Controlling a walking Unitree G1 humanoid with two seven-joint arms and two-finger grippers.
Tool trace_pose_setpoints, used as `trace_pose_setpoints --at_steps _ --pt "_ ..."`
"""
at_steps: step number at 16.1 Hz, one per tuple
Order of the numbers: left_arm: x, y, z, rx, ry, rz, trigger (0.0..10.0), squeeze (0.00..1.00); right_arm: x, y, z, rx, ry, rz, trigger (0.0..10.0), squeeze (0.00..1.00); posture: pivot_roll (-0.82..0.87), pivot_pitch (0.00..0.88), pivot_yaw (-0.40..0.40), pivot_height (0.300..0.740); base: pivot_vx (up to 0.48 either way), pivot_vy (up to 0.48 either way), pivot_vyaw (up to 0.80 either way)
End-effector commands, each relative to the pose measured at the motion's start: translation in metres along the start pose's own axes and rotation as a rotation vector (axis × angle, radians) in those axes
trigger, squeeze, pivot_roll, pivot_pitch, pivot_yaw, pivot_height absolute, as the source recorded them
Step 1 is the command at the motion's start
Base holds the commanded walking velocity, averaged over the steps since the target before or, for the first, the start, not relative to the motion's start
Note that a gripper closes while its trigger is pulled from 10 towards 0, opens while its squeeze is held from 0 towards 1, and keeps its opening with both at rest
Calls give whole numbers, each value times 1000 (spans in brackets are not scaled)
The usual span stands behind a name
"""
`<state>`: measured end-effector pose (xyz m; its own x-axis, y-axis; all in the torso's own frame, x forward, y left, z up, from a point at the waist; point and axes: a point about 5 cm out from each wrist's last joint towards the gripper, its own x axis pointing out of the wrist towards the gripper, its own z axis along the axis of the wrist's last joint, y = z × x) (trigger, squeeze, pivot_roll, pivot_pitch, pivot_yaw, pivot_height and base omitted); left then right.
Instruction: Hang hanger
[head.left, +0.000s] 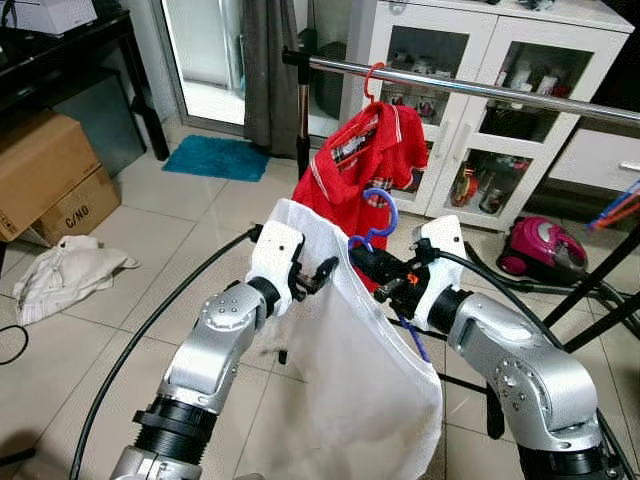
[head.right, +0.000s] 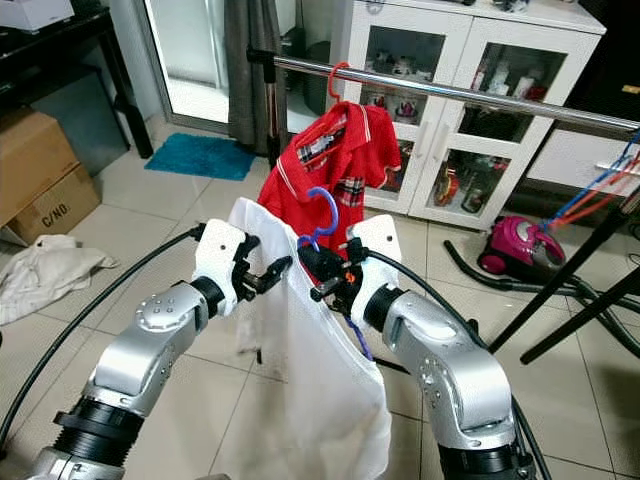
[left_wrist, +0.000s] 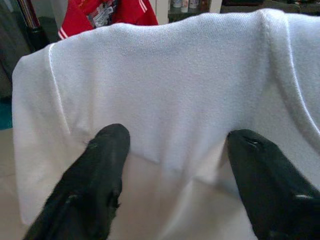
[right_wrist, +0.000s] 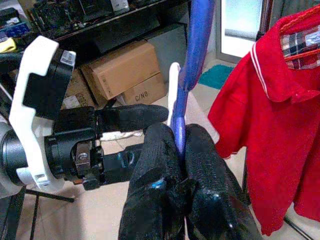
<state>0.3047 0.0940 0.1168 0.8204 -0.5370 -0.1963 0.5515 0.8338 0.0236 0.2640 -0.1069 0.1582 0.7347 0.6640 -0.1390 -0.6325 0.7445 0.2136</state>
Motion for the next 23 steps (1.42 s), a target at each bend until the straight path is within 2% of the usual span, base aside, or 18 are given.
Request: trace_pose_setpoints --at_steps 1,5,11,16,18,19,21,23 --pt "4 0 6 3 -24 -14 0 0 -1 3 12 -15 -40 29 10000 0 50 0 -37 740 0 0 0" --pt "9 -4 10 35 -40 -81 0 0 -4 5 10 1 -35 54 10000 0 52 0 -29 740 0 0 0" --pt "14 12 13 93 6 -77 0 0 -8 15 -1 31 -32 76 10000 0 52 0 65 740 0 0 0" --pt "15 11 16 70 -11 -86 0 0 -10 11 0 34 -47 48 10000 0 60 0 52 740 0 0 0" --pt "13 8 16 62 -20 -113 0 0 -10 7 -1 30 -36 20 10000 0 62 0 44 740 0 0 0" --pt "6 2 15 72 -26 -162 0 0 -7 -11 -4 31 -9 -106 10000 0 66 0 34 740 0 0 0" --pt "-1 3 18 90 -37 -152 0 0 -6 -18 -2 26 -10 -145 10000 0 69 0 27 740 0 0 0" --pt "-14 9 30 99 -84 -114 0 0 -4 -24 1 32 -19 -169 10000 0 79 0 14 740 0 0 0"
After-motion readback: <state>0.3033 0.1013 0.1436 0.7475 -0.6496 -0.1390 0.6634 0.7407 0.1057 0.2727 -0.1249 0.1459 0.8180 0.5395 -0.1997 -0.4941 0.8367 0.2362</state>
